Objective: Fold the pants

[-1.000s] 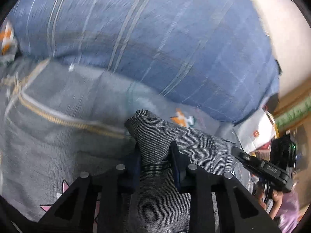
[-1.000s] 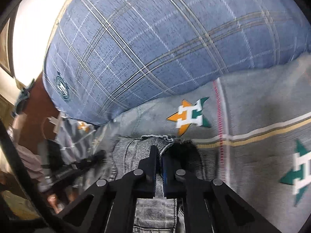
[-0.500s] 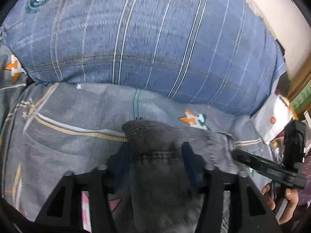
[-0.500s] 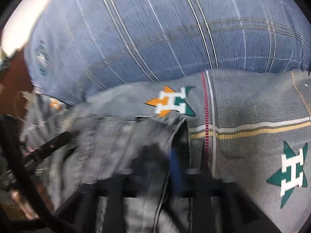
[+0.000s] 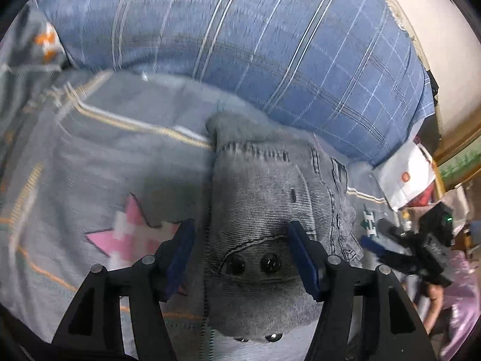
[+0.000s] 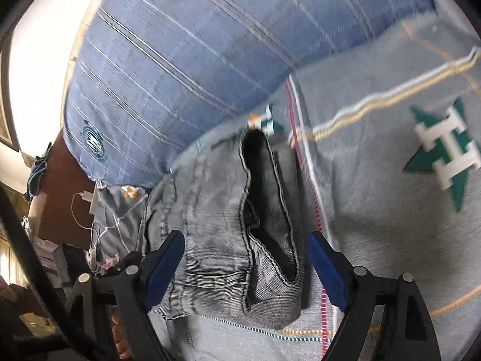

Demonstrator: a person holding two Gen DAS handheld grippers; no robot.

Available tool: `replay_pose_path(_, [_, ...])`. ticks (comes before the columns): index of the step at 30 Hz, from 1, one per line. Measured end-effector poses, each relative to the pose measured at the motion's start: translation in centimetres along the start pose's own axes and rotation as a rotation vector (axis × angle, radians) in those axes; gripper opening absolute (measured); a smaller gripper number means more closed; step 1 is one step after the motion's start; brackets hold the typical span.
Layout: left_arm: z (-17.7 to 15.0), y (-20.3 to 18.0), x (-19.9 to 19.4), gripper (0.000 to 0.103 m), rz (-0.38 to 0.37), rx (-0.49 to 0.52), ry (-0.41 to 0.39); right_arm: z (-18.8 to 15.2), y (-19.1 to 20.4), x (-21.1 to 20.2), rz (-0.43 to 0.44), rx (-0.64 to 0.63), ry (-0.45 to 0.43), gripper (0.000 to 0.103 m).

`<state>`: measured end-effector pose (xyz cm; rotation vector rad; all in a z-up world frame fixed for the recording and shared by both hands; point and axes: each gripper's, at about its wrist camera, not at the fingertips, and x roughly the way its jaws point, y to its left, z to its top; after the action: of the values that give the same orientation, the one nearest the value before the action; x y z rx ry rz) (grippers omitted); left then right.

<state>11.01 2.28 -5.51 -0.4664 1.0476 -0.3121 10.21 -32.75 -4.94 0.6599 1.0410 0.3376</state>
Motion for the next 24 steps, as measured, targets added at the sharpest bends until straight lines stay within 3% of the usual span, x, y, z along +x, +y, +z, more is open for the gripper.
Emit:
replay_pose_path(4, [0.2,1.0,1.0,0.064,-0.083,-0.073,0.019,-0.1,-0.5,1.6,-0.029,0.009,0.031,0.08])
replay_pose_path(6, [0.2,0.9,1.2,0.064,-0.081,-0.071,0.015,-0.2,-0.5,2.3,-0.018,0.01,0.056,0.065])
replay_pose_path(8, [0.0,0.6,1.6,0.064,-0.066,-0.073,0.017,-0.4,-0.5,3.0,-0.059,-0.003,0.069,0.057])
replay_pose_path(9, [0.0,0.7,1.9,0.065,-0.061,-0.081,0.02,-0.4,-0.6,3.6,-0.097,-0.01,0.085,0.056])
replay_pose_path(13, [-0.1,1.3,2.7,0.064,-0.049,-0.096,0.019,-0.4,-0.2,4.1,-0.115,-0.034,0.086,0.054])
replay_pose_path(15, [0.0,1.3,2.7,0.042,-0.074,-0.096,0.011,-0.5,0.5,4.6,-0.129,-0.071,0.092,0.034])
replay_pose_path(17, [-0.2,0.9,2.5,0.027,-0.058,-0.077,0.002,-0.6,0.9,4.7,-0.134,-0.098,0.093,0.025])
replay_pose_path(24, [-0.9,-0.4,-2.0,0.019,-0.057,-0.006,-0.095,-2.1,4.6,1.2,-0.113,-0.216,-0.003,0.018])
